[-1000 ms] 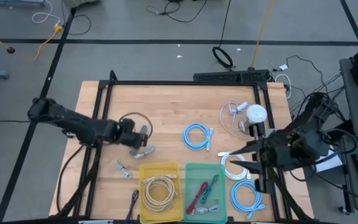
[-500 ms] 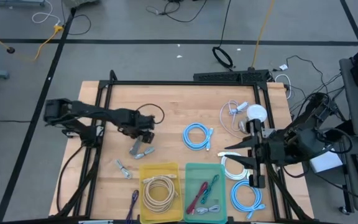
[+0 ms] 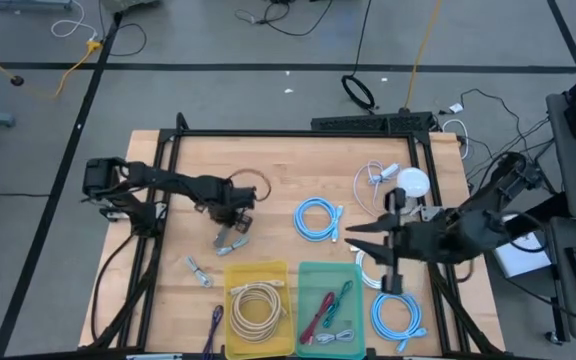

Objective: Pick & Place USB Port
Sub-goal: Put the small black striped charger cable into the green bin

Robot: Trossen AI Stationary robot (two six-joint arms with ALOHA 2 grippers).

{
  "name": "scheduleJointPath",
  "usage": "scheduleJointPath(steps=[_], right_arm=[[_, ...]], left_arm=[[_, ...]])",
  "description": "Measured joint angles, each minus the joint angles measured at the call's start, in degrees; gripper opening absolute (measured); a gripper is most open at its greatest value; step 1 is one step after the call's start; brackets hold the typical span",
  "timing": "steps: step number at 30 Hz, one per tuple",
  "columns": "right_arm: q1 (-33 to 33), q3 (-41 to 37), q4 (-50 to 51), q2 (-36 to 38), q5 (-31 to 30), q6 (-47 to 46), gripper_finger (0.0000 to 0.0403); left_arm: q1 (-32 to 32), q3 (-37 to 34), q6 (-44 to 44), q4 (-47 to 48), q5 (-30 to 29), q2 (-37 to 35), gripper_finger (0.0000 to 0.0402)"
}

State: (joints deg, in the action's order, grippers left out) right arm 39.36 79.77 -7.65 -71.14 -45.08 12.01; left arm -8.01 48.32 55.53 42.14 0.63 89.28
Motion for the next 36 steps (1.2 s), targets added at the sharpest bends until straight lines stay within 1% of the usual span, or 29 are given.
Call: scheduleJointPath(steps=[3,6,9,11,13,15,18,20,21,24,27,29,32,36], right_arm=[[-1.9,0.0,1.8,-1.4,-2.4,-3.6,0.0073],[-4.7,-1.2,2.8,-2.8,-3.0,-8.7,0.0073],[-8.4,-4.7,1.5,-3.0,-2.6,-16.1,0.0076],[-11.7,-7.4,1.4,-2.9,-0.3,-21.9,0.0083],[-15.6,-10.3,0.7,-2.9,5.4,-28.0,0.0094],[-19.4,-13.3,-2.0,-3.0,13.0,-34.9,0.0109],[-24.3,-17.1,-10.0,-3.0,25.4,-43.4,0.014],[-26.5,-19.1,-15.9,-3.6,31.1,-46.9,0.0162],[-27.4,-19.8,-18.3,-3.9,33.0,-48.3,0.0174],[-28.6,-21.1,-21.0,-4.0,36.1,-51.9,0.0207],[-29.2,-21.0,-21.2,-3.8,36.4,-54.2,0.0235],[-29.3,-21.0,-20.9,-3.9,36.4,-54.4,0.0249],[-29.3,-21.0,-20.8,-3.9,36.4,-54.4,0.0261],[-29.3,-21.0,-20.8,-3.9,36.4,-54.8,0.0261]], left_arm=[[-0.7,1.2,0.0,-5.6,-5.0,-7.0,0.0024],[-0.9,1.1,0.1,-16.4,-8.1,-14.2,0.0023],[-0.3,1.2,-0.1,-28.5,-10.4,-20.8,0.0023],[0.6,1.5,-1.0,-35.7,-11.2,-23.7,0.0023],[2.4,1.2,-2.3,-39.7,-11.2,-25.1,0.0023],[4.7,1.4,-2.7,-44.1,-11.2,-25.3,0.0023],[9.0,1.2,-2.0,-44.1,-11.4,-25.4,0.0023],[12.3,1.3,-1.9,-44.1,-13.0,-24.4,0.0023],[14.1,1.2,-1.9,-44.6,-13.6,-24.0,0.0023],[18.7,1.2,-2.1,-50.2,-16.8,-22.3,0.0023],[22.1,1.6,-3.9,-55.7,-21.0,-20.7,0.0023],[22.9,2.5,-4.7,-56.0,-22.5,-19.4,0.0023],[22.5,5.6,-6.4,-56.2,-22.1,-16.9,0.0023],[20.7,11.8,-8.6,-56.1,-17.3,-12.4,0.0023]])
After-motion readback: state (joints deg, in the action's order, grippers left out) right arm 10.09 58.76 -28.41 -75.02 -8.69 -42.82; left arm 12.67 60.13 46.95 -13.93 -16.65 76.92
